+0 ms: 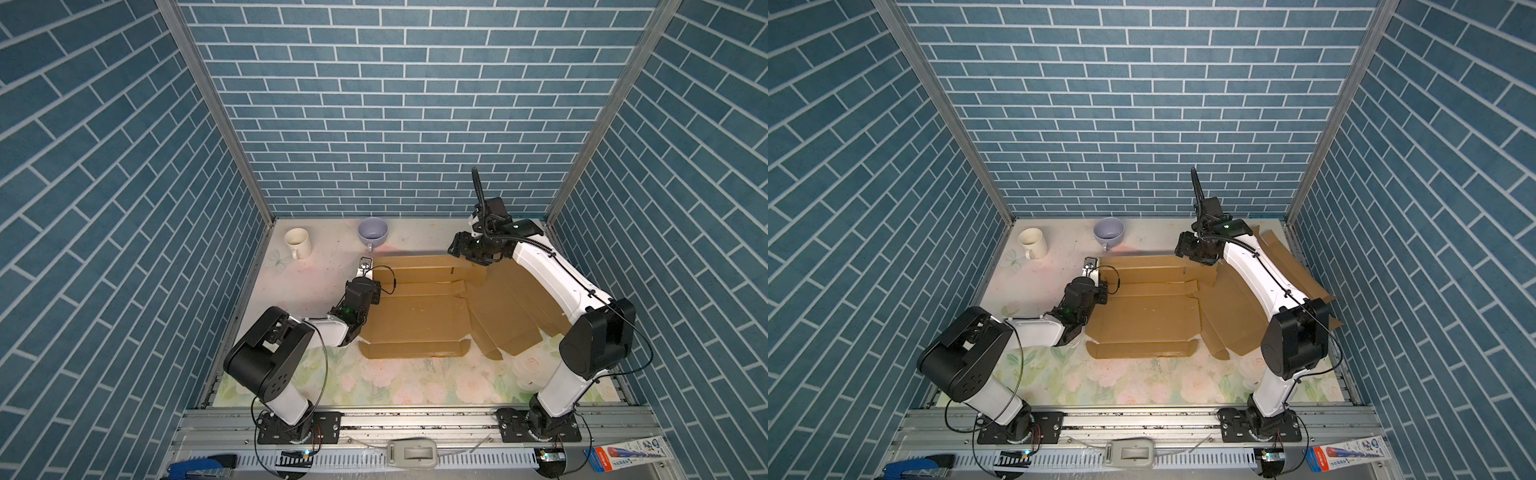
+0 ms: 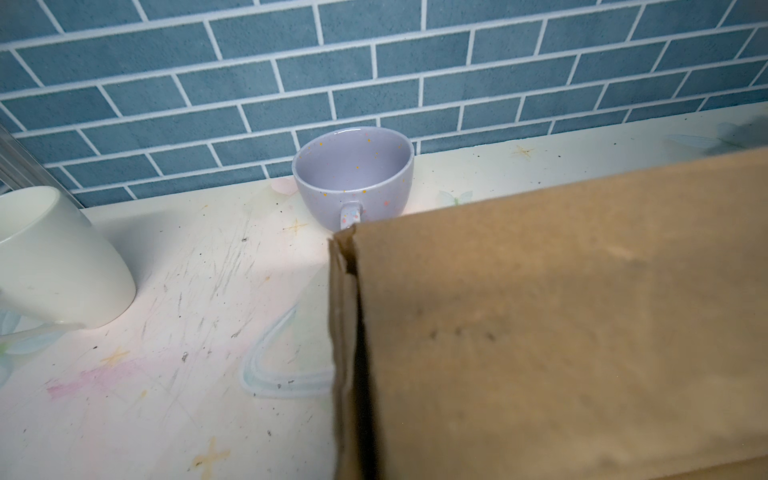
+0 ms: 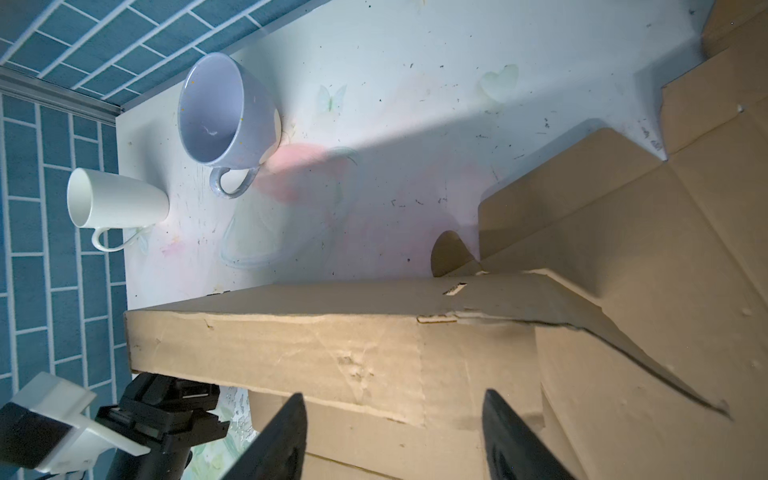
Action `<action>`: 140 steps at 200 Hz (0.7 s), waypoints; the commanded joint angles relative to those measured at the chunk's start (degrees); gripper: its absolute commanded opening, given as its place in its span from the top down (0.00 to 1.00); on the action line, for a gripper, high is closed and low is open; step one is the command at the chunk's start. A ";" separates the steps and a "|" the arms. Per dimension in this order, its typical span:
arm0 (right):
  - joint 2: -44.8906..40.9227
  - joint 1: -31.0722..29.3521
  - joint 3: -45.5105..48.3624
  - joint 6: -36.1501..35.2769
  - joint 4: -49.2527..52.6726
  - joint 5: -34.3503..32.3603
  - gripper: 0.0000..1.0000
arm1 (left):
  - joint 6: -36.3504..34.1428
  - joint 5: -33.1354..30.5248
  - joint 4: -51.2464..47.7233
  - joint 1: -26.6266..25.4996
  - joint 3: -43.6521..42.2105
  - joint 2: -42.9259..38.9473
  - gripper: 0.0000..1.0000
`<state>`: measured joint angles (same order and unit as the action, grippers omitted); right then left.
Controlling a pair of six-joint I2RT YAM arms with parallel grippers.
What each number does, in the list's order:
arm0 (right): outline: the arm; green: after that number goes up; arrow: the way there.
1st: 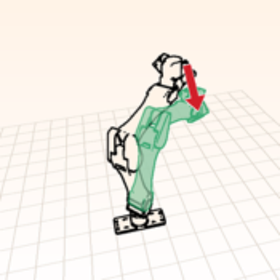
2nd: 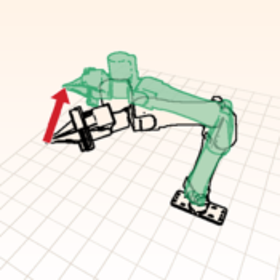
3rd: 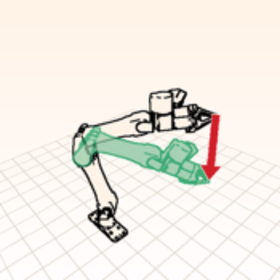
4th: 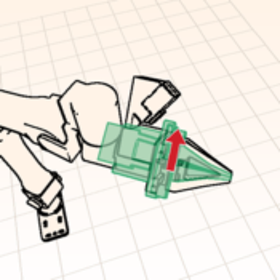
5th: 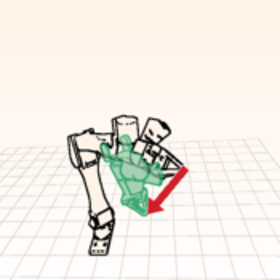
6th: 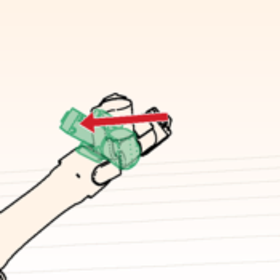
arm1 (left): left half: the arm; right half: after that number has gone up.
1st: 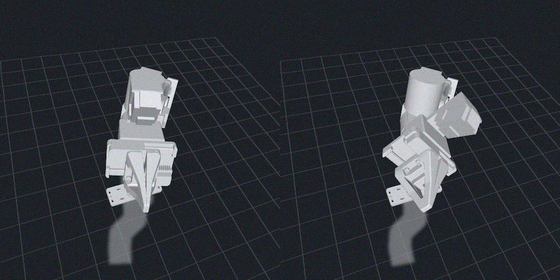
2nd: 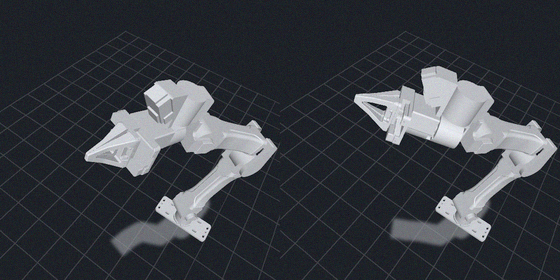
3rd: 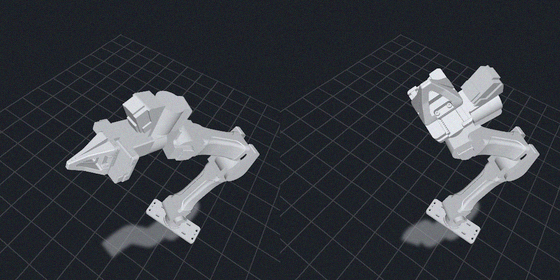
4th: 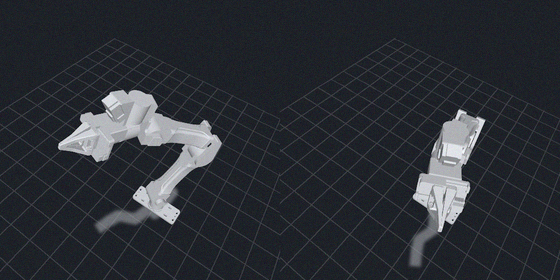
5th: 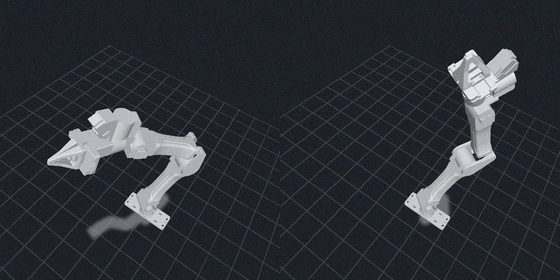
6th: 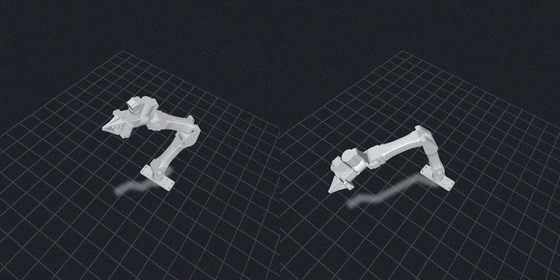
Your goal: Fold the paper box
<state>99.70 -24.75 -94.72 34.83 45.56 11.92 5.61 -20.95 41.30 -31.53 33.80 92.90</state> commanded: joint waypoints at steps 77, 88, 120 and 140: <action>3.15 -0.55 4.09 5.51 -6.97 9.35 0.47 | -0.76 0.14 -2.10 -0.46 -0.23 1.84 1.00; 3.05 -0.41 4.35 5.44 -7.06 9.35 0.49 | -0.71 0.08 -2.10 -0.47 -0.32 1.78 1.00; 0.89 1.13 5.99 4.21 -8.56 10.80 0.45 | -1.11 -0.40 -2.92 -0.46 -0.53 1.23 1.00; -2.74 3.23 9.26 3.17 -11.08 12.88 0.40 | -1.28 -0.84 -3.87 -0.51 -0.43 0.98 1.00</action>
<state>102.19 -23.46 -89.34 38.63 37.39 21.08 5.61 -21.39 41.67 -31.55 33.80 93.25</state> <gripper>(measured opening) 0.580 0.081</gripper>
